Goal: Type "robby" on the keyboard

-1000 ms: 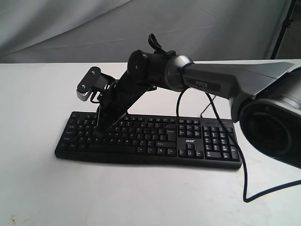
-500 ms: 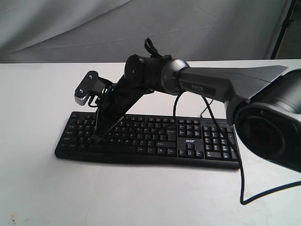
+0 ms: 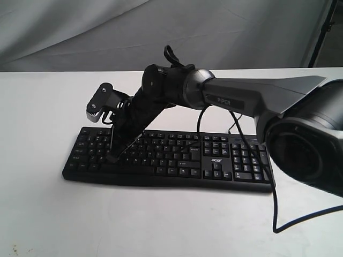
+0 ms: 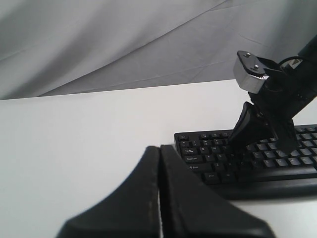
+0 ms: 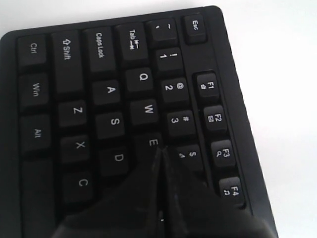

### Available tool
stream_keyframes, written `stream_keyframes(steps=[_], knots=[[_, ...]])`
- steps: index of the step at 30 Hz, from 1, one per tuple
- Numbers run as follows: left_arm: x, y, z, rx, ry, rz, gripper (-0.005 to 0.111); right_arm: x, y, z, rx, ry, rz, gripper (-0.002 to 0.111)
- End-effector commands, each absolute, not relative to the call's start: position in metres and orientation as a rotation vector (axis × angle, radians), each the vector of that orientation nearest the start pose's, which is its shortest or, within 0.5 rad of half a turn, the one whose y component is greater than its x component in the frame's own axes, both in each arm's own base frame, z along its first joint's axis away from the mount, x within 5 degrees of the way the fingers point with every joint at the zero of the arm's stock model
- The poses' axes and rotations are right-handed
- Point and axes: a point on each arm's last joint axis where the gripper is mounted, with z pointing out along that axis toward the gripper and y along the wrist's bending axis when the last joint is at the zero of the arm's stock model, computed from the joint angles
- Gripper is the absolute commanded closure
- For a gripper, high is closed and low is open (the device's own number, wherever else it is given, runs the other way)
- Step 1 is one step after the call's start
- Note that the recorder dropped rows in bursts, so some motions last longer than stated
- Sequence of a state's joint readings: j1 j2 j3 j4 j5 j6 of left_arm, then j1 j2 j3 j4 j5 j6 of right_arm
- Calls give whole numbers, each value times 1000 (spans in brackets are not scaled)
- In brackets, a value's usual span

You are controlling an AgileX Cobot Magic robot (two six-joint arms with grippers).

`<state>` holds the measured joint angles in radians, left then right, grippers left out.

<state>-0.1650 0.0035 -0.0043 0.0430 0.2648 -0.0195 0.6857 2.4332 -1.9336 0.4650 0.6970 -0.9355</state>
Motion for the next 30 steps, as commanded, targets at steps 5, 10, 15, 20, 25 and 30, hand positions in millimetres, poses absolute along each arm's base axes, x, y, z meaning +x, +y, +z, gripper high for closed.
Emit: stream_keyframes(steps=[5,10,15,20,25,30], knots=[[55,-8,190,161,1736,-97,107,387,351,123,-1621,2045,416,108],[55,-8,190,161,1736,-97,107,386,351,122,-1627,2057,424,108],[55,-8,190,161,1736,-97,107,385,351,119,-1640,2066,425,108],[55,-8,190,161,1736,-97,107,386,351,123,-1635,2058,424,108],[55,-8,190,161,1736,-97,107,386,349,145,-1625,2017,409,108],[55,-8,190,161,1736,-97,107,386,343,165,-1623,2002,408,108]])
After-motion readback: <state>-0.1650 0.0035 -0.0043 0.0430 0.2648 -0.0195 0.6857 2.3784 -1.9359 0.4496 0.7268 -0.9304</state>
